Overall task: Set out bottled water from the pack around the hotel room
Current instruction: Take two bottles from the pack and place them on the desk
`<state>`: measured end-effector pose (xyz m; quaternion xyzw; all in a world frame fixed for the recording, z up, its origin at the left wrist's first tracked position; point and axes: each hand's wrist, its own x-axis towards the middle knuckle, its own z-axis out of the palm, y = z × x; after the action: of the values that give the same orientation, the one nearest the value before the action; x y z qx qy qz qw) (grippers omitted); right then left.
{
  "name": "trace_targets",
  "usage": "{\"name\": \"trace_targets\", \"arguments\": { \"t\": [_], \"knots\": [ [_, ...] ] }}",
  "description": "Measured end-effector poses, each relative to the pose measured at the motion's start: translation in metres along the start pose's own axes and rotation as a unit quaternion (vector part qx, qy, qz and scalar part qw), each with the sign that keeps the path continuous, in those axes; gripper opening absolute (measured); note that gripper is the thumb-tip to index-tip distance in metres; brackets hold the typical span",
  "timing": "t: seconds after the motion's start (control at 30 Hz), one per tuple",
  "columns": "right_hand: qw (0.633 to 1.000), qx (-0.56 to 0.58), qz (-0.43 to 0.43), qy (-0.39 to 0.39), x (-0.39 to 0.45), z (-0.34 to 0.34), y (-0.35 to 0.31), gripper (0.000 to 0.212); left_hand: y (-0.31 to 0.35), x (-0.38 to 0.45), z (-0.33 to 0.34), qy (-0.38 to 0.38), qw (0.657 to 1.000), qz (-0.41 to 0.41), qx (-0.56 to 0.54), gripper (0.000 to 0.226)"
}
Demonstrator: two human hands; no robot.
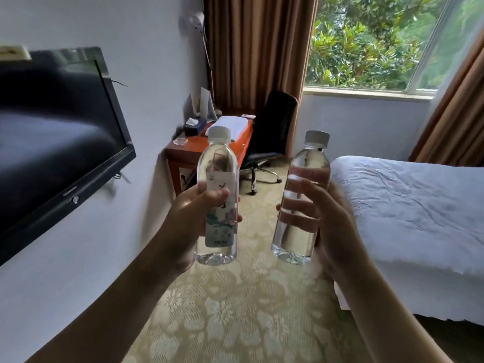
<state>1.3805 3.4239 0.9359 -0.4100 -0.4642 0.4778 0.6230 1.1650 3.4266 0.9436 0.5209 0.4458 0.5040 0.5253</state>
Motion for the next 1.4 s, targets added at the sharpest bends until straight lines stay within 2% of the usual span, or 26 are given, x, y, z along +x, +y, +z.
{"name": "trace_targets", "arguments": {
  "t": [0.17, 0.27, 0.37, 0.67, 0.83, 1.0, 1.1, 1.23, 1.4],
  "knots": [
    [0.999, 0.001, 0.007, -0.045, 0.122, -0.01, 0.032, 0.052, -0.017, 0.114, -0.002, 0.025, 0.999, -0.008, -0.021, 0.065],
    [0.998, 0.0, 0.009, -0.06, 0.199, -0.009, 0.055, 0.049, -0.031, 0.191, -0.007, 0.034, 0.998, -0.01, -0.05, 0.07],
    [0.998, 0.01, 0.012, -0.053, 0.285, -0.009, 0.083, 0.048, -0.047, 0.28, -0.014, 0.039, 0.996, -0.003, -0.082, 0.068],
    [0.999, 0.015, 0.025, -0.04, 0.513, -0.026, 0.103, 0.05, -0.05, 0.516, -0.003, 0.033, 0.997, -0.014, -0.066, 0.061],
    [0.998, 0.043, 0.023, -0.047, 0.624, -0.041, 0.126, 0.044, -0.061, 0.622, 0.007, 0.04, 0.998, -0.022, -0.039, 0.073],
    [0.994, 0.044, 0.032, -0.09, 0.742, -0.051, 0.155, 0.04, -0.072, 0.728, 0.025, 0.093, 0.995, 0.016, -0.037, 0.048],
    [0.991, 0.022, 0.039, -0.123, 0.818, -0.053, 0.17, 0.04, -0.079, 0.791, 0.036, 0.113, 0.993, 0.019, -0.013, 0.044],
    [0.984, 0.028, 0.057, -0.164, 0.909, -0.044, 0.188, 0.052, -0.087, 0.864, 0.041, 0.14, 0.99, 0.03, 0.004, 0.046],
    [0.97, 0.006, 0.073, -0.233, 1.001, -0.018, 0.223, 0.054, -0.102, 0.938, 0.013, 0.181, 0.982, 0.049, -0.018, 0.046]
  ]
}}
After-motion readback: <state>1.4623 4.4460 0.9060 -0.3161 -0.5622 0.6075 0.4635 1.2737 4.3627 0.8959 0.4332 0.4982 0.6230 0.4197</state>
